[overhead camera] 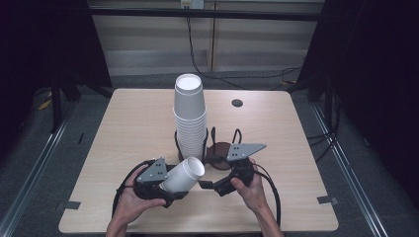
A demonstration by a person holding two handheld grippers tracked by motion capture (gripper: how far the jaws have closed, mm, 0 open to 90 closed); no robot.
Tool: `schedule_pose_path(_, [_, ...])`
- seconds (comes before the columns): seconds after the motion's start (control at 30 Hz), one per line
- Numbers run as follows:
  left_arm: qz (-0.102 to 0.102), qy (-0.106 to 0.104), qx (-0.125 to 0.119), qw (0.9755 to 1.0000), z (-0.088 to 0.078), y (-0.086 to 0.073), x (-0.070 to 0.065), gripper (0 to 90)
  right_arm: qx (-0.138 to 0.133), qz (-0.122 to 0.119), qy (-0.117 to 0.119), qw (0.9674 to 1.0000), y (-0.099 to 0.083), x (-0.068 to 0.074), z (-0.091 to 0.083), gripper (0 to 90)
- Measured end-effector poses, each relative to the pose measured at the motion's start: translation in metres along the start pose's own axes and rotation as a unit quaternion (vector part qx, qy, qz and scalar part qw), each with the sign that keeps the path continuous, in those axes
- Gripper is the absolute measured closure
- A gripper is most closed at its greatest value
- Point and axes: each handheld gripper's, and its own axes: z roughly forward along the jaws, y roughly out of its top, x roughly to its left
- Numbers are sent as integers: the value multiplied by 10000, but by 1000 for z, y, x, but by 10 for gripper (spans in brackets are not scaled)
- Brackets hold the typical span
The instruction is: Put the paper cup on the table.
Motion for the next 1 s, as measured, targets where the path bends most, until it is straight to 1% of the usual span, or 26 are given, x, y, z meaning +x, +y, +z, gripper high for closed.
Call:
schedule_pose_path(0.03, [12, -26, 7, 10000, 0, 0, 1, 180, 32, -14, 2, 10000, 0, 0, 0, 130])
schedule_pose_path(0.07, [52, -16, 73, 10000, -1, 1, 3, 180, 56, -21, -7, 10000, 0, -1, 1, 130])
schedule_pose_path(0.13, [53, 54, 260, 9996, -1, 1, 6, 180, 90, -11, 19, 10000, 0, -2, 1, 129])
schedule_pose_path(0.17, [48, 62, 311, 9995, -1, 2, 7, 180, 130, -10, 34, 9999, 0, -2, 2, 129])
schedule_pose_path(0.2, [37, 39, 310, 9995, -2, 3, 7, 180, 181, -17, 23, 9998, 0, -3, 2, 129])
schedule_pose_path(0.23, [85, 2, 298, 9995, -3, 4, 7, 180, 215, -18, 25, 9998, 1, -3, 3, 129])
schedule_pose_path(0.27, [79, -22, 264, 9996, -3, 5, 6, 180, 259, -30, 72, 9996, 1, -3, 3, 129])
schedule_pose_path(0.33, [82, -40, 293, 9995, -4, 7, 6, 180, 341, -46, 119, 9993, 2, -4, 4, 129])
schedule_pose_path(0.37, [116, -34, 367, 9993, -4, 8, 6, 180, 386, -36, 122, 9992, 3, -4, 5, 129])
schedule_pose_path(0.5, [217, -39, 594, 9980, 0, 12, 5, 180, 635, -125, 68, 9979, 5, -4, 5, 130])
schedule_pose_path(0.53, [205, -33, 603, 9980, 1, 13, 4, 180, 734, -164, 103, 9971, 6, -4, 5, 131])
schedule_pose_path(0.57, [255, -58, 617, 9978, 1, 14, 4, 180, 799, -179, 110, 9966, 6, -3, 5, 132])
schedule_pose_path(0.6, [264, -92, 642, 9975, 2, 15, 4, 180, 882, -204, 90, 9959, 6, -3, 5, 132])
schedule_pose_path(0.7, [363, -125, 830, 9958, 5, 18, 2, 179, 1023, -250, 134, 9944, 5, -1, 5, 133])
schedule_pose_path(0.8, [389, -148, 938, 9947, 8, 21, 1, 179, 1098, -278, 158, 9934, 3, -2, 5, 133])
schedule_pose_path(0.83, [446, -162, 968, 9942, 9, 22, 1, 179, 1153, -286, 140, 9928, 2, -2, 6, 133])
schedule_pose_path(0.87, [460, -200, 1014, 9936, 9, 22, 1, 180, 1218, -297, 125, 9920, 1, -1, 7, 133])
schedule_pose_path(1.0, [538, -199, 1180, 9914, 11, 23, 1, 179, 1416, -386, 164, 9890, 1, -2, 11, 133])
